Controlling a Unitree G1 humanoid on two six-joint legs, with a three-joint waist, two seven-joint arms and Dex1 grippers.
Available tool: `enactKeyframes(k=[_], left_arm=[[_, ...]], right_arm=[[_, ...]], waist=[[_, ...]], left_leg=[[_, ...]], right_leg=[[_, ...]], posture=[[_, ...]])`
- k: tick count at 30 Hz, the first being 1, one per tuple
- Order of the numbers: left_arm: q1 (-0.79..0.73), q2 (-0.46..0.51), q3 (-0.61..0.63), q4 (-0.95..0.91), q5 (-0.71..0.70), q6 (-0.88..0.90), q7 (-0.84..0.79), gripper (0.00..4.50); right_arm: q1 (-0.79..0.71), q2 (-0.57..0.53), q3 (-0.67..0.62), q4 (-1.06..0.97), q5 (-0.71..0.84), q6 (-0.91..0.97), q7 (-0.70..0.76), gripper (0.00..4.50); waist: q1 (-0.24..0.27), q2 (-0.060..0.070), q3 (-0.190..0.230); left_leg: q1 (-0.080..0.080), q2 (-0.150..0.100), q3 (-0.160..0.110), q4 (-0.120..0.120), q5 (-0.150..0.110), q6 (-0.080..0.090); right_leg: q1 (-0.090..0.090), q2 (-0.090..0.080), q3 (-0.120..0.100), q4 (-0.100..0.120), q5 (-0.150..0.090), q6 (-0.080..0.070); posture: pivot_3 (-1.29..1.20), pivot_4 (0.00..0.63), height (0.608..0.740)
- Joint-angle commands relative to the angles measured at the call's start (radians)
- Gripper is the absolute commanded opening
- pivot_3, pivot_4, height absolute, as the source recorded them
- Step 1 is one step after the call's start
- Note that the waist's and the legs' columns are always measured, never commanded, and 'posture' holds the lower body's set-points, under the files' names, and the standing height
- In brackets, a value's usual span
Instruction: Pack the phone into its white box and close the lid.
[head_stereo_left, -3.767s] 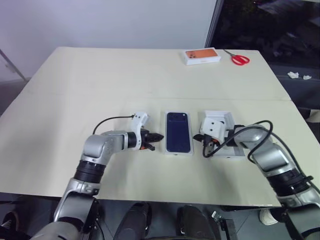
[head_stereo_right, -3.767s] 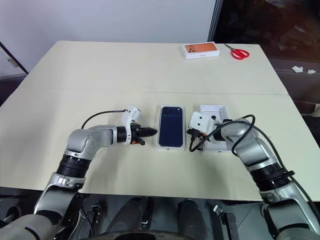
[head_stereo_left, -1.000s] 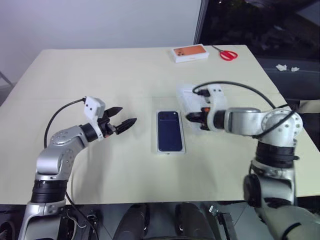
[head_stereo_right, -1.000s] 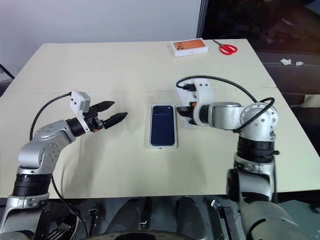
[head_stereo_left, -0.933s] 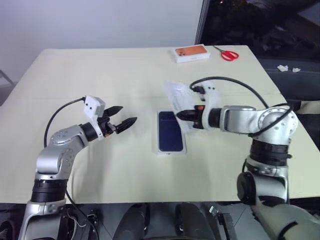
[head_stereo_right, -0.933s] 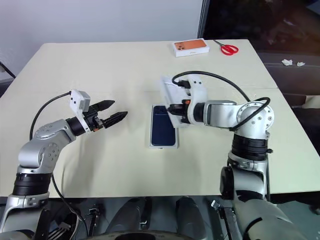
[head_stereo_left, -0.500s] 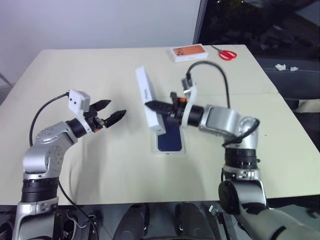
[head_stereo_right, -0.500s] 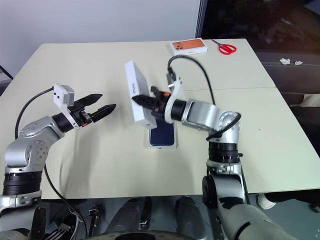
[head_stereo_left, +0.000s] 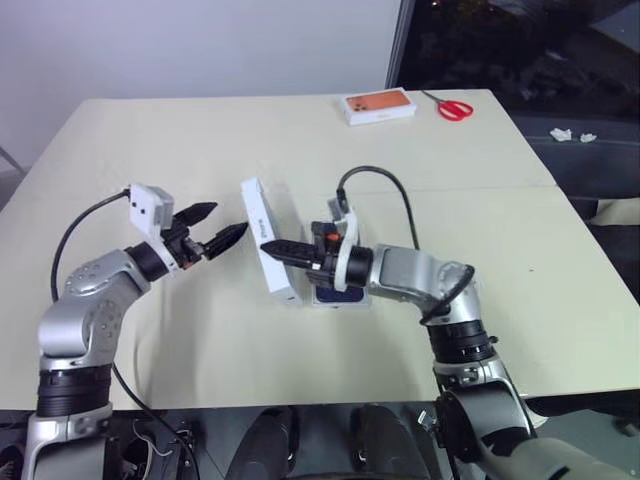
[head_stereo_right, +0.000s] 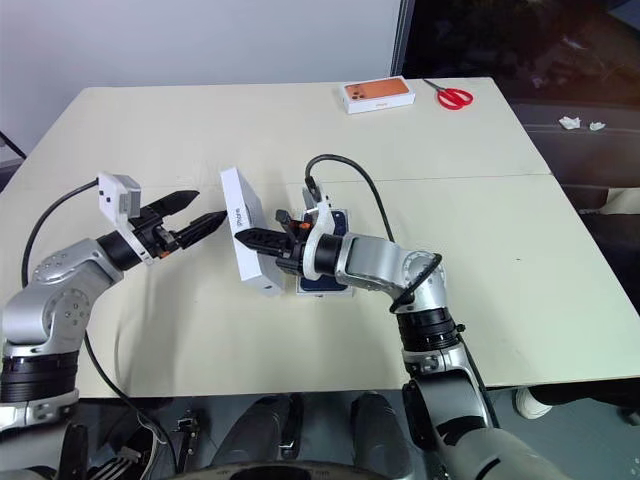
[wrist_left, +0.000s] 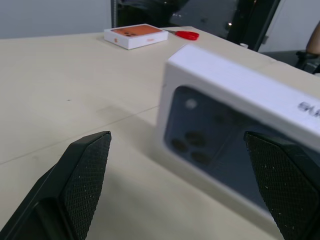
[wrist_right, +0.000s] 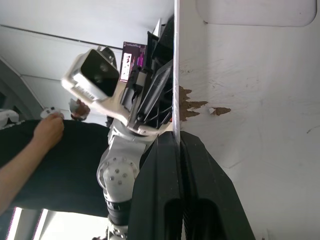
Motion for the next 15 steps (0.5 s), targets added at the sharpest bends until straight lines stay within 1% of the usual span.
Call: enactKeyframes(k=[1,4,7,8,9,10,11,12,15], left_arm=[[0.032,-0.011,-0.026,-0.052,0.006,-0.016,-0.001,4.5],[0.057,-0.025,-0.037,-0.057,0.005,-0.017,0.007,4.5],[0.075,-0.038,-0.05,-0.049,-0.007,-0.009,-0.004,4.5],[0.077,-0.045,-0.058,-0.042,-0.002,-0.014,-0.006,3.95],[0.074,-0.057,-0.07,-0.026,0.004,-0.018,-0.003,3.66],[0.066,-0.076,-0.089,-0.004,0.018,-0.03,0.002,3.18],[0.057,-0.094,-0.106,0.017,0.032,-0.045,0.006,2.78],[0.048,-0.115,-0.121,0.036,0.042,-0.056,0.009,2.24],[0.016,-0.168,-0.175,0.087,0.087,-0.097,0.015,0.75]], right_arm=[[0.012,-0.005,-0.007,0.023,-0.068,-0.011,0.08,0.01],[0.028,-0.013,-0.022,0.046,-0.119,-0.017,0.114,0.01],[0.037,-0.012,-0.038,0.057,-0.13,-0.016,0.125,0.01],[0.04,-0.011,-0.044,0.06,-0.131,-0.017,0.126,0.6],[0.043,-0.011,-0.05,0.064,-0.126,-0.015,0.124,0.91],[0.044,-0.013,-0.056,0.067,-0.124,-0.014,0.124,1.45],[0.044,-0.016,-0.061,0.066,-0.126,-0.012,0.126,1.82],[0.043,-0.02,-0.065,0.064,-0.13,-0.009,0.129,2.39],[0.032,-0.04,-0.075,0.048,-0.152,-0.003,0.137,3.88]], waist=[[0.002,0.0,0.0],[0.003,0.0,0.0],[0.003,0.0,0.0],[0.003,0.0,0.0],[0.003,0.0,0.0],[0.003,0.0,0.0],[0.005,0.0,0.0],[0.006,0.0,0.0],[0.006,0.0,0.0]], left_leg=[[0.0,0.0,0.0,0.0,0.0,0.0],[0.0,0.0,0.0,0.0,0.0,0.0],[0.0,0.0,0.0,0.0,0.0,0.0],[0.0,0.0,0.0,0.0,0.0,0.0],[0.0,0.0,0.0,0.0,0.0,0.0],[0.0,0.0,0.0,0.0,0.0,0.0],[0.0,0.0,0.0,0.0,0.0,0.0],[0.0,0.0,0.0,0.0,0.0,0.0],[0.0,0.0,0.0,0.001,0.0,0.0]], right_leg=[[0.0,0.0,0.0,0.0,0.0,0.0],[0.0,0.0,0.0,0.0,0.0,0.0],[0.0,0.0,0.0,0.0,0.0,0.0],[0.0,0.0,0.0,0.0,0.0,0.0],[0.0,0.0,0.0,0.0,0.0,0.0],[0.0,0.0,0.0,0.0,0.0,0.0],[0.0,0.0,0.0,0.0,0.0,0.0],[0.0,0.0,0.0,0.0,0.0,0.0],[0.001,0.0,0.0,0.0,0.0,0.0]], posture=[[0.0,0.15,0.74],[0.0,0.15,0.74],[0.0,0.15,0.74],[0.0,0.15,0.74],[0.0,0.15,0.74],[0.0,0.15,0.74],[0.0,0.15,0.74],[0.0,0.15,0.74],[0.0,0.15,0.74]])
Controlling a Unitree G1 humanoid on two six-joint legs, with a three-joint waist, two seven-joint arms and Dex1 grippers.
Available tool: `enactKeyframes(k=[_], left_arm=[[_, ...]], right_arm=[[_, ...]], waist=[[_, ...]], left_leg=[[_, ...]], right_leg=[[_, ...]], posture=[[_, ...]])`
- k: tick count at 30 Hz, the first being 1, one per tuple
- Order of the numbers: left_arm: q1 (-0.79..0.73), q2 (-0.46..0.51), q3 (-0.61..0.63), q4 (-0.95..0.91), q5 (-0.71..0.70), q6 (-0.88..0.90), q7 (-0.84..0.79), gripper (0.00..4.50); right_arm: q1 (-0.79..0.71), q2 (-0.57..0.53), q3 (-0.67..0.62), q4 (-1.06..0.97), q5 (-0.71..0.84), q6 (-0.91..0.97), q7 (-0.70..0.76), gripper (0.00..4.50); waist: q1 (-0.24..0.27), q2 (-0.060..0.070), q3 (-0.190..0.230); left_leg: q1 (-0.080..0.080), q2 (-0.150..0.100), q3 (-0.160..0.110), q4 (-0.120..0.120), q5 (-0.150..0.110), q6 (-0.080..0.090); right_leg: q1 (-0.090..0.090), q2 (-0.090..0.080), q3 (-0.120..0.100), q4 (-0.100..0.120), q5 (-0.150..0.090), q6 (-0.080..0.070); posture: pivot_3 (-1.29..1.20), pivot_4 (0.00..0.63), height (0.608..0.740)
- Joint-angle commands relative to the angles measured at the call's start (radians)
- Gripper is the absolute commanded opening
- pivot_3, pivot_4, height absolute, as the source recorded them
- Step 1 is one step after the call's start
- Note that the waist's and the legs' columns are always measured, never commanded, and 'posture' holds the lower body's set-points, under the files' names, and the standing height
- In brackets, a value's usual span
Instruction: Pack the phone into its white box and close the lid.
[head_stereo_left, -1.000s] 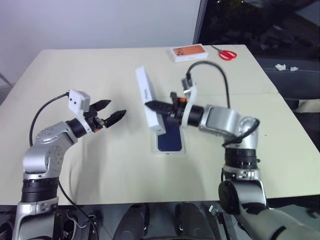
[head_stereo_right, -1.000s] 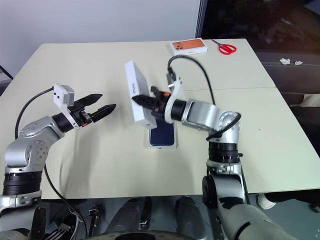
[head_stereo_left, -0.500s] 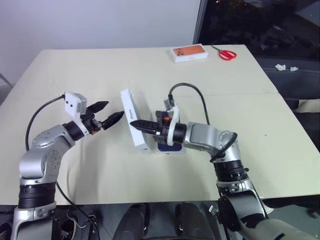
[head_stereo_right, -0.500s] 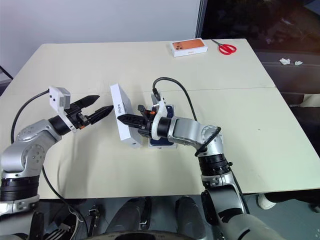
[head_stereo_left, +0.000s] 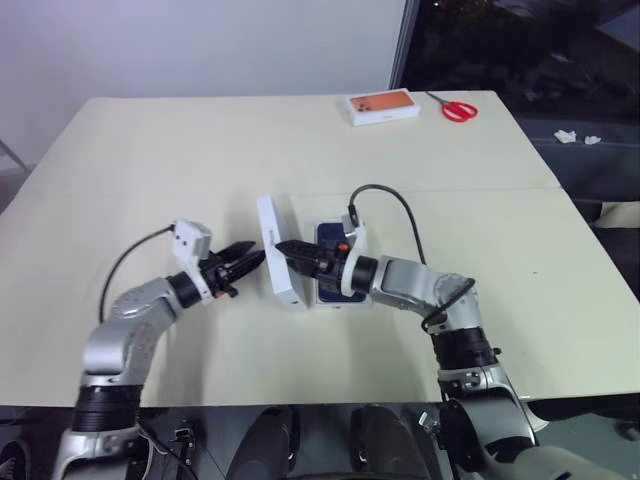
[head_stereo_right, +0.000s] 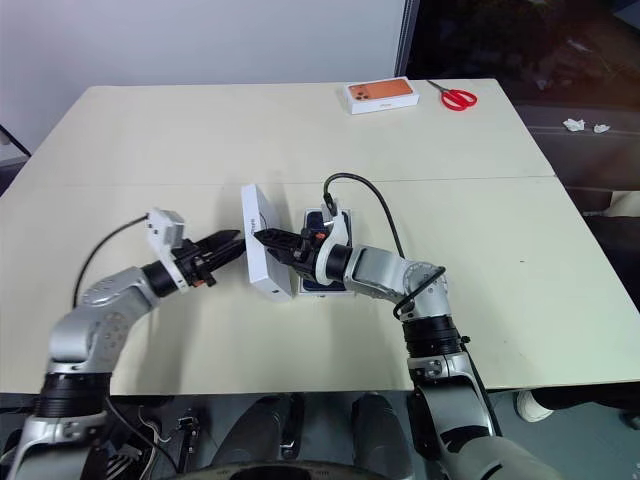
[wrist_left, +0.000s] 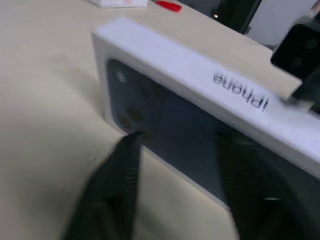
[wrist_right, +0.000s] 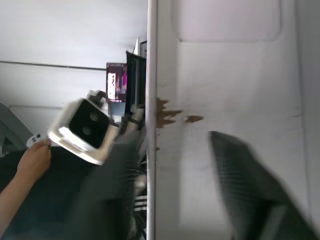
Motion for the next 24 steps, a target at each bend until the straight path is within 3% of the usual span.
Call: enactKeyframes(k=[1,5,9,12,17,20,24], left_arm=[[-0.05,-0.042,-0.05,0.031,0.051,-0.066,0.012,0.69],[-0.09,-0.073,-0.06,0.06,0.07,-0.094,0.017,0.69],[-0.094,-0.079,-0.062,0.079,0.071,-0.102,0.009,0.69],[-0.106,-0.096,-0.074,0.095,0.073,-0.096,0.013,0.69],[-0.121,-0.132,-0.114,0.096,0.085,-0.087,0.01,0.69],[-0.126,-0.135,-0.117,0.084,0.084,-0.076,0.017,0.69],[-0.116,-0.068,-0.089,0.062,0.084,-0.05,0.009,0.69]], right_arm=[[-0.03,-0.03,-0.026,-0.046,-0.028,0.008,0.036,4.34],[-0.11,-0.179,-0.023,-0.097,-0.194,0.036,0.212,4.43],[-0.155,-0.374,0.033,-0.165,-0.431,0.02,0.48,4.43],[-0.159,-0.543,0.161,-0.244,-0.734,-0.123,0.682,4.43],[-0.162,-0.591,0.221,-0.23,-1.045,-0.358,0.807,4.43],[-0.121,-0.582,0.251,-0.22,-1.178,-0.44,0.843,3.6],[-0.08,-0.594,0.288,-0.245,-1.314,-0.498,0.887,1.58]], waist=[[-0.001,0.0,0.0],[0.0,0.0,0.0],[-0.002,0.0,0.0],[0.0,0.0,0.0],[0.001,-0.001,0.001],[0.003,-0.001,0.001],[0.001,-0.001,0.001]], left_leg=[[0.0,0.0,0.0,0.0,0.0,0.0],[0.0,-0.001,0.001,0.001,0.0,0.0],[0.0,0.0,0.001,0.0,0.0,0.0],[0.0,0.001,0.001,0.0,0.0,0.0],[0.0,0.001,0.001,0.001,0.0,0.0],[0.0,0.001,0.001,0.001,0.0,0.0],[0.0,0.001,0.001,0.001,0.0,0.0]], right_leg=[[0.0,0.0,0.0,0.0,0.0,0.0],[0.0,0.0,0.0,0.0,0.0,0.0],[0.0,0.001,0.0,-0.001,0.0,0.0],[0.0,0.001,-0.001,-0.001,0.0,0.0],[0.001,0.001,-0.002,-0.001,0.0,0.001],[0.001,0.001,-0.001,-0.001,0.0,0.0],[0.0,0.0,-0.001,-0.001,0.0,0.0]], posture=[[0.0,0.15,0.74],[0.0,0.15,0.74],[0.0,0.15,0.74],[0.0,0.15,0.74],[0.0,0.15,0.74],[0.0,0.15,0.74],[0.0,0.15,0.74]])
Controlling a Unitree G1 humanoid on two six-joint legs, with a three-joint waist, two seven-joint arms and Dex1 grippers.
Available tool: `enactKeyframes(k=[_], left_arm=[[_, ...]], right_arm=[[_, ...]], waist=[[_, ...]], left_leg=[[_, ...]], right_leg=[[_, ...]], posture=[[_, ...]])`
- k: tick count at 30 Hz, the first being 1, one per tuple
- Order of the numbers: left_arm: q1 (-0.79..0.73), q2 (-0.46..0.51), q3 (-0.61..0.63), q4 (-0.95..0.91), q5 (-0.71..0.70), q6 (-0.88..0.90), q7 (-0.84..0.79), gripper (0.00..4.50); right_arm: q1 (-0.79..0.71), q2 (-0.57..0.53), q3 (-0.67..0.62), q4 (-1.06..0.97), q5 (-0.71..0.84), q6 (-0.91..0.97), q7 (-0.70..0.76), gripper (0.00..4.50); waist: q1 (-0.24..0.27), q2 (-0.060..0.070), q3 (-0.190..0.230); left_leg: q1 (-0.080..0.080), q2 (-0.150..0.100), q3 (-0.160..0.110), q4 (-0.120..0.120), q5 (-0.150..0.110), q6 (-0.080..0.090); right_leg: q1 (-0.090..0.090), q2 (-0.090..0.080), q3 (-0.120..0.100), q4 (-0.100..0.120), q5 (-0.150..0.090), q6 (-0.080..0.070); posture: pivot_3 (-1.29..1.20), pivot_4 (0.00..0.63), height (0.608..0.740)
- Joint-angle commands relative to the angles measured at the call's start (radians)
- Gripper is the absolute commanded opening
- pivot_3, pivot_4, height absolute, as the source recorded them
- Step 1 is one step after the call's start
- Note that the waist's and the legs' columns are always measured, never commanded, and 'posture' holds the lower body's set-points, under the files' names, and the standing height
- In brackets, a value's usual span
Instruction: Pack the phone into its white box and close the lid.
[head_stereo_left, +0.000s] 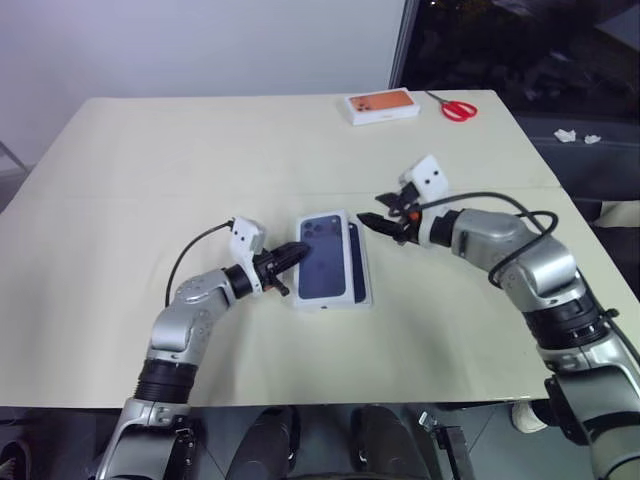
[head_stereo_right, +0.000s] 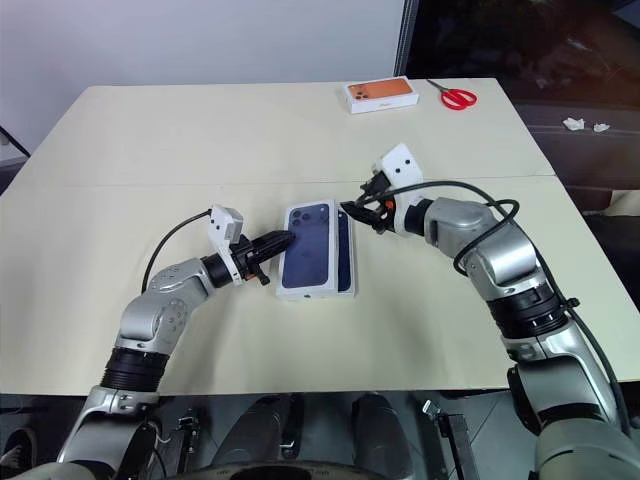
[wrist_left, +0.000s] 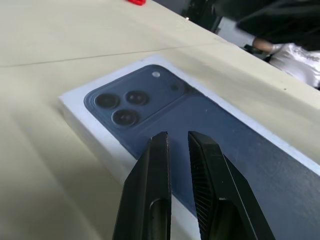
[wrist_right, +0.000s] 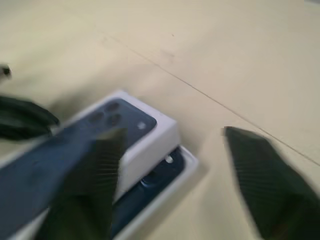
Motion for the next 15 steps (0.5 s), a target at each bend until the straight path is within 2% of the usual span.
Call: enactKeyframes(k=[1,3,7,15], left_arm=[[0.003,0.069,0.04,-0.048,0.008,0.015,-0.009,0.69],[0.007,0.126,0.029,-0.039,0.017,0.085,-0.008,0.69],[0.019,0.179,-0.029,-0.04,0.05,0.149,-0.022,0.69],[-0.026,0.122,-0.125,0.013,0.122,0.184,-0.004,0.69]], right_arm=[[0.017,-0.016,0.023,-0.048,-0.135,-0.082,0.041,1.05],[0.025,-0.02,0.04,-0.058,-0.199,-0.11,0.059,0.04],[0.036,-0.01,0.066,-0.075,-0.304,-0.148,0.084,0.04],[0.067,-0.011,0.139,-0.139,-0.455,-0.216,0.176,0.04]], waist=[[-0.002,0.0,0.0],[-0.002,0.0,0.0],[0.001,0.0,0.0],[0.017,0.0,0.0]], left_leg=[[0.0,0.0,0.0,0.0,0.0,0.0],[0.0,0.0,0.0,0.0,0.0,0.0],[0.0,0.0,0.0,0.0,0.0,0.0],[0.0,-0.002,-0.002,0.001,0.0,-0.001]], right_leg=[[0.0,0.0,0.0,0.0,0.0,0.0],[-0.001,0.0,0.0,0.0,0.0,0.0],[0.0,0.0,0.0,0.0,0.0,0.0],[0.001,-0.002,-0.001,0.0,0.0,0.0]], posture=[[0.0,0.15,0.74],[0.0,0.15,0.74],[0.0,0.15,0.74],[0.0,0.15,0.74]])
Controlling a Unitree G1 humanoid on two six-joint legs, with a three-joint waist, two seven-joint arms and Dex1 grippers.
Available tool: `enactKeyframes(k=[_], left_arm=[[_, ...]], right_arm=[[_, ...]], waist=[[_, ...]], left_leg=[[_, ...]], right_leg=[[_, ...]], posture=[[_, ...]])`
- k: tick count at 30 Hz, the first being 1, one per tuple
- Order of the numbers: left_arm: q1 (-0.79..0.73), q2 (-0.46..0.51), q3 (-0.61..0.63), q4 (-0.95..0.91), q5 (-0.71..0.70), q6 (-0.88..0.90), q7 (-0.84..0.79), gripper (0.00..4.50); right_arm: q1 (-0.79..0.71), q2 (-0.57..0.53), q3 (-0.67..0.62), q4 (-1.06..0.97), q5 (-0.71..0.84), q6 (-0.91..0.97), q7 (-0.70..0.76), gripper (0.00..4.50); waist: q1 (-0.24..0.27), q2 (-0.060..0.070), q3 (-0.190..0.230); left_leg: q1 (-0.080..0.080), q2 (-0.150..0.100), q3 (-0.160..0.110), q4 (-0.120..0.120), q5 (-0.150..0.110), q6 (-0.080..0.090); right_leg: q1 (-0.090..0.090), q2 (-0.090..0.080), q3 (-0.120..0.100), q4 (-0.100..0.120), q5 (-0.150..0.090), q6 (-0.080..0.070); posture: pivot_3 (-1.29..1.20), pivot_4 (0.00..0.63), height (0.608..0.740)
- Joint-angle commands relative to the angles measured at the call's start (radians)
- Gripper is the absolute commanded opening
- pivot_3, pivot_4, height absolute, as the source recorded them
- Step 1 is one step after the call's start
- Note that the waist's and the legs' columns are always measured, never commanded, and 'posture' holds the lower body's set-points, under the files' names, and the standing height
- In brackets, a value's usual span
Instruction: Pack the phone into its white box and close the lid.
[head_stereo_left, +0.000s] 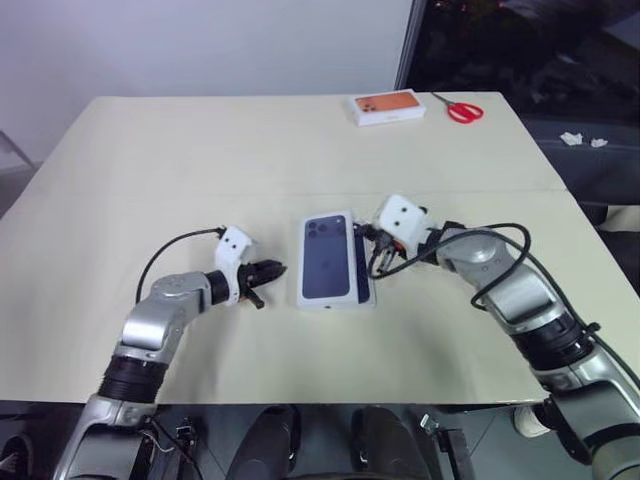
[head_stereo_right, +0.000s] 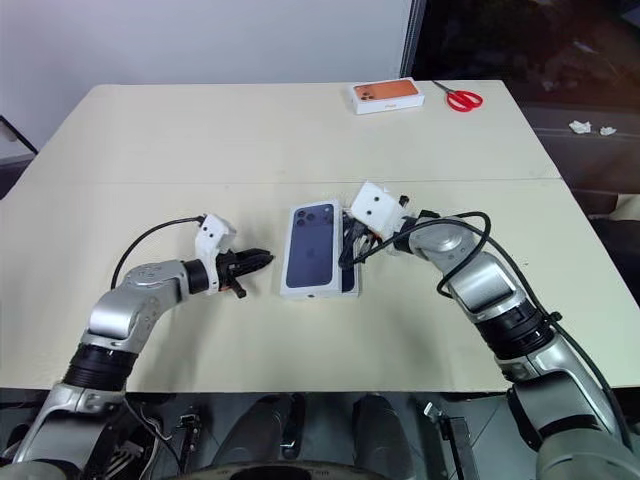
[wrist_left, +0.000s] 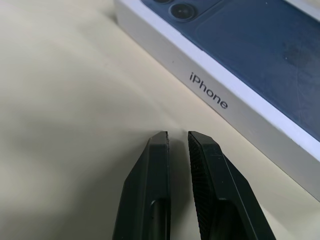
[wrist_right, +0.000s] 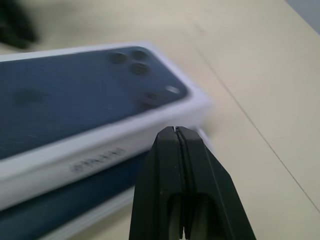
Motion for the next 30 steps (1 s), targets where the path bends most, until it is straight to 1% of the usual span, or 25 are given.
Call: enactKeyframes(k=[1,7,10,14,17,21,22,26,30], left_arm=[[-0.018,-0.043,-0.058,0.042,0.021,0.034,-0.005,0.69],[-0.053,-0.108,-0.075,0.09,0.03,0.04,-0.021,0.69],[-0.068,-0.13,-0.069,0.093,0.028,0.048,-0.023,0.69],[-0.071,-0.133,-0.066,0.089,0.035,0.05,-0.029,0.69],[-0.068,-0.132,-0.06,0.086,0.034,0.053,-0.031,0.69],[-0.065,-0.136,-0.05,0.083,0.034,0.05,-0.022,0.69],[-0.064,-0.137,-0.05,0.083,0.035,0.05,-0.022,0.69],[-0.067,-0.148,-0.054,0.074,0.035,0.051,-0.015,0.69],[-0.091,-0.171,-0.045,0.063,0.021,0.071,-0.004,0.69]], right_arm=[[0.013,-0.026,0.028,-0.079,-0.075,-0.052,0.059,0.04],[0.027,-0.03,0.021,-0.12,-0.124,-0.034,0.112,0.04],[0.037,-0.037,0.015,-0.116,-0.16,-0.043,0.115,0.04],[0.034,-0.011,-0.043,-0.099,-0.15,-0.013,0.096,0.04],[-0.002,0.006,-0.112,-0.065,-0.159,0.014,0.047,0.04],[-0.005,-0.052,-0.079,-0.02,-0.264,-0.05,0.044,0.04],[0.002,-0.057,-0.074,-0.015,-0.269,-0.063,0.055,0.04],[0.043,-0.056,-0.046,-0.04,-0.287,-0.068,0.101,0.04],[0.049,-0.042,-0.029,-0.042,-0.311,-0.059,0.12,0.04]], waist=[[0.008,0.0,0.0],[0.015,0.0,-0.001],[0.015,0.0,-0.001],[0.013,0.0,0.0],[0.012,0.0,-0.001],[0.014,0.0,-0.001],[0.014,0.0,-0.001],[0.012,0.0,-0.001],[0.013,0.0,-0.001]], left_leg=[[0.0,0.0,0.0,0.0,0.0,0.0],[0.0,-0.002,-0.002,0.001,0.0,0.0],[0.0,-0.003,-0.002,0.001,0.0,0.0],[0.0,-0.003,-0.002,0.001,0.0,0.0],[0.001,-0.003,-0.002,0.001,0.0,0.0],[0.001,-0.003,-0.002,0.001,0.001,-0.001],[0.001,-0.003,-0.002,0.001,0.001,-0.001],[0.001,-0.003,-0.002,0.001,0.001,-0.001],[0.001,-0.003,-0.002,0.001,0.001,-0.001]], right_leg=[[0.0,0.0,0.0,0.0,0.0,0.0],[0.002,-0.002,-0.001,0.0,0.0,0.0],[0.002,-0.002,-0.002,0.0,0.0,0.0],[0.002,-0.002,-0.001,0.0,0.0,0.0],[0.002,-0.002,-0.001,0.0,0.0,0.0],[0.002,-0.002,-0.001,0.0,0.0,0.0],[0.002,-0.002,-0.002,0.0,0.0,0.0],[0.002,-0.002,-0.001,0.0,0.0,0.0],[0.002,-0.002,-0.001,0.0,0.0,0.0]], posture=[[0.0,0.15,0.74],[0.0,0.15,0.74],[0.0,0.15,0.74],[0.0,0.15,0.74],[0.0,0.15,0.74],[0.0,0.15,0.74],[0.0,0.15,0.74],[0.0,0.15,0.74],[0.0,0.15,0.74]])
